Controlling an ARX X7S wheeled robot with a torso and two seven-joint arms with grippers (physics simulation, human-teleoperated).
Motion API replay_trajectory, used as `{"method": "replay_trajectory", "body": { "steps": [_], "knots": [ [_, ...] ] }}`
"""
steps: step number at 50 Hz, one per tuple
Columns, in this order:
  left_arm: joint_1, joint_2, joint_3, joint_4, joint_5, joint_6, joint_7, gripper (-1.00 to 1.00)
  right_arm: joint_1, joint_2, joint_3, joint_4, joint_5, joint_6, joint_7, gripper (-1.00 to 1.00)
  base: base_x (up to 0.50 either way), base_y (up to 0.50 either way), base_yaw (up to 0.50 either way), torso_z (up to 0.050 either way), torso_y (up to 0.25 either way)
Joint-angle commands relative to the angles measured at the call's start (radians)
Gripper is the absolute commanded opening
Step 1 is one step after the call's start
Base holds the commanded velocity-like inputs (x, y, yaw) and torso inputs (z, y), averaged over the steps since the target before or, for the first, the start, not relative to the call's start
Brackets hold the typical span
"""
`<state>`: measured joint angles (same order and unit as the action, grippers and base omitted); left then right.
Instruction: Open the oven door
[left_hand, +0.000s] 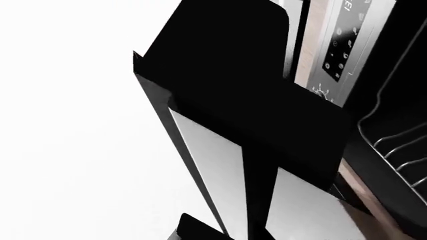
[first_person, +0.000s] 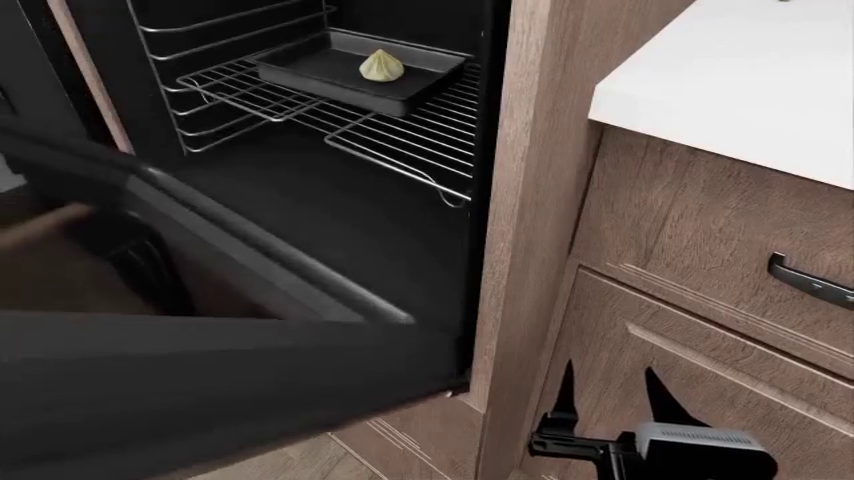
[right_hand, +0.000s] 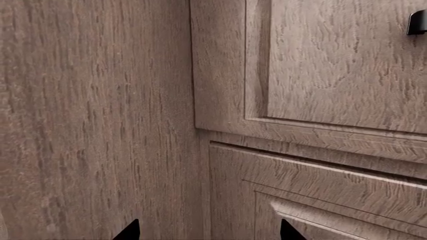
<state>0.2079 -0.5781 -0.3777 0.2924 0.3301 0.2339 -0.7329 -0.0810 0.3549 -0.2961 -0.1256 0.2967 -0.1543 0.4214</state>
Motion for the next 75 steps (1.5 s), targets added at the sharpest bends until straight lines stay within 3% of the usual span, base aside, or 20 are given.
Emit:
{"method": "replay_trajectory", "body": {
  "steps": [1, 30, 70, 75],
  "knots": [
    [0.120, 0.052, 0.043, 0.370, 0.185, 0.151, -0.095, -1.00, 0.008, -0.001, -0.006, 0.008, 0.002, 0.002, -0.002, 1.00, 0.00, -0.01, 0.00, 0.000, 0.000],
    [0.201, 0.141, 0.099, 0.008, 0.335, 0.459, -0.446, -1.00, -0.002, 0.006, -0.010, -0.007, 0.009, 0.006, 0.007, 1.00, 0.00, -0.01, 0.00, 0.000, 0.002],
    [0.028, 0.173, 0.235, -0.588, 0.639, 0.652, -0.824, -1.00, -0.005, 0.013, -0.009, -0.009, 0.011, 0.002, 0.024, 1.00, 0.00, 0.00, -0.01, -0.001, 0.000],
    [-0.036, 0.230, 0.145, -0.724, 0.749, 0.753, -0.836, -1.00, -0.004, 0.013, -0.010, -0.008, 0.012, 0.001, 0.025, 1.00, 0.01, 0.01, -0.01, -0.002, -0.006]
  ]
}}
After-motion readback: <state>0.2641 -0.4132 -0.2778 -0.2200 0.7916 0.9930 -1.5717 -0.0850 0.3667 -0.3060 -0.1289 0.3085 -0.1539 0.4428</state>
